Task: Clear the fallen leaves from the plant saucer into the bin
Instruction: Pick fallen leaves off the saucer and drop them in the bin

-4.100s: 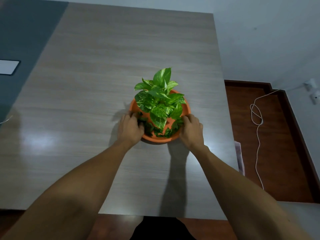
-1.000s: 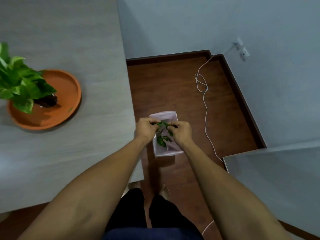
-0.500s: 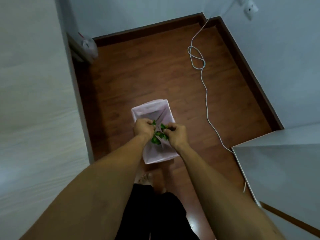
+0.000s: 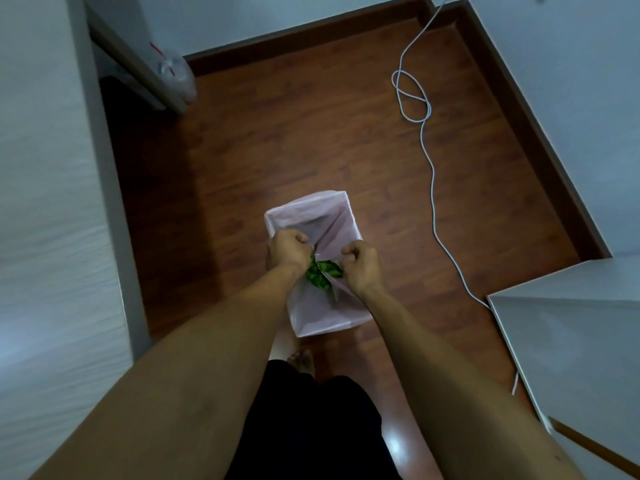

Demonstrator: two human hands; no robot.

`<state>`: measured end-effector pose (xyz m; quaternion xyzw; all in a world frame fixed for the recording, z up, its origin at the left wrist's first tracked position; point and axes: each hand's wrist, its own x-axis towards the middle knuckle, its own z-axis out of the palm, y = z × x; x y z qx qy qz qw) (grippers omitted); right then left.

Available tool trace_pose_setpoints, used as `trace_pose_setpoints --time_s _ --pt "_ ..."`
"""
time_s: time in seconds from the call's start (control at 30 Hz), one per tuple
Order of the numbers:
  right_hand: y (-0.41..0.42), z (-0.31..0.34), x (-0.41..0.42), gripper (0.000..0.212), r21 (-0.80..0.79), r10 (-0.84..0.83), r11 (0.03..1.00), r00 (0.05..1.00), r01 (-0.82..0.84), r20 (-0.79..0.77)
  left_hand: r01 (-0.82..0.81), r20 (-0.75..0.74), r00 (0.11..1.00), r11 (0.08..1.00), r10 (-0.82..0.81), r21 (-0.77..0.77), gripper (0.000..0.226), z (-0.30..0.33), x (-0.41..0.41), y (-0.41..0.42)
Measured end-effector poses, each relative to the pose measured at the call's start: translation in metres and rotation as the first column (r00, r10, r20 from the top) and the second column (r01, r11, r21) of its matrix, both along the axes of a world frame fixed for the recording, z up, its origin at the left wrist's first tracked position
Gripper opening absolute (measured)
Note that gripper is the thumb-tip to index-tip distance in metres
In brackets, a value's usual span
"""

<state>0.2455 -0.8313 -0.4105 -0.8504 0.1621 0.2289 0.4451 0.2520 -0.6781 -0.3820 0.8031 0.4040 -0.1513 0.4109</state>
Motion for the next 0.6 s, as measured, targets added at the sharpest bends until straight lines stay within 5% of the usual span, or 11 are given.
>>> trace_pose_setpoints --time_s 0.2,0.6 --pt "0.001 0.06 -0.001 0.048 0.009 0.09 0.996 0.996 -0.09 0.0 0.089 0.047 0.995 0.995 -0.091 0.033 0.034 0.059 -0.001 -0.004" --pt "0.031 0.286 -0.017 0.038 0.019 0.195 0.98 0.971 -0.199 0.136 0.12 0.223 0.967 0.993 -0.12 0.013 0.037 0.285 -0.047 0.032"
